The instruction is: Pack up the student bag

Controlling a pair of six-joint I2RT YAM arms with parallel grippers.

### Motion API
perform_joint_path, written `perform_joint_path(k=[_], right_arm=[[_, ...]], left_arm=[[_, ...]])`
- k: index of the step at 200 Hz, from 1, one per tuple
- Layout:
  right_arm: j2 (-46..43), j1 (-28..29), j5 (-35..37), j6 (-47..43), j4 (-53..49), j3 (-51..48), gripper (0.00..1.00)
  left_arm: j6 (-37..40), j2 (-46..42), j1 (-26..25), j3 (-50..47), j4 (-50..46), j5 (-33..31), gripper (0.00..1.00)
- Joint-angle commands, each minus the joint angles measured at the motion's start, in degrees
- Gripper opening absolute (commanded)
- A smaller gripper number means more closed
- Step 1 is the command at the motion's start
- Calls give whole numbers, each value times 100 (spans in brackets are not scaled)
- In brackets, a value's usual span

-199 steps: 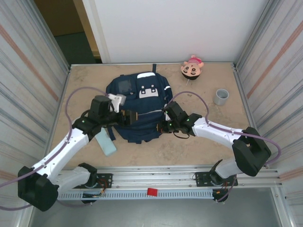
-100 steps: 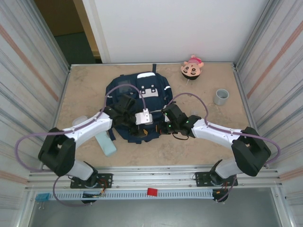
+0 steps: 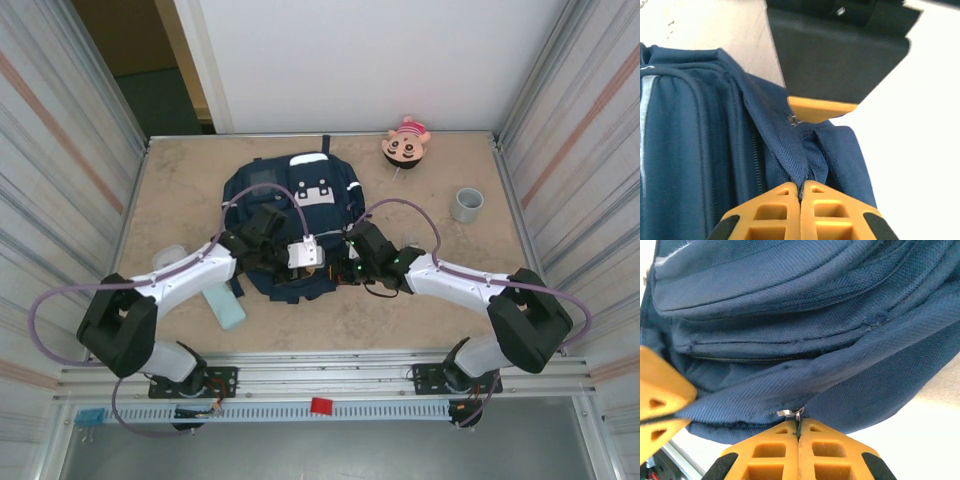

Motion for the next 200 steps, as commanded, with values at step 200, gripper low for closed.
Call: perform_joint_path(k=[200], right_arm=[[-139,-667,719,-75,-612,-120,0]], left_arm=[[-567,-1270,803,-397,128,1122,0]])
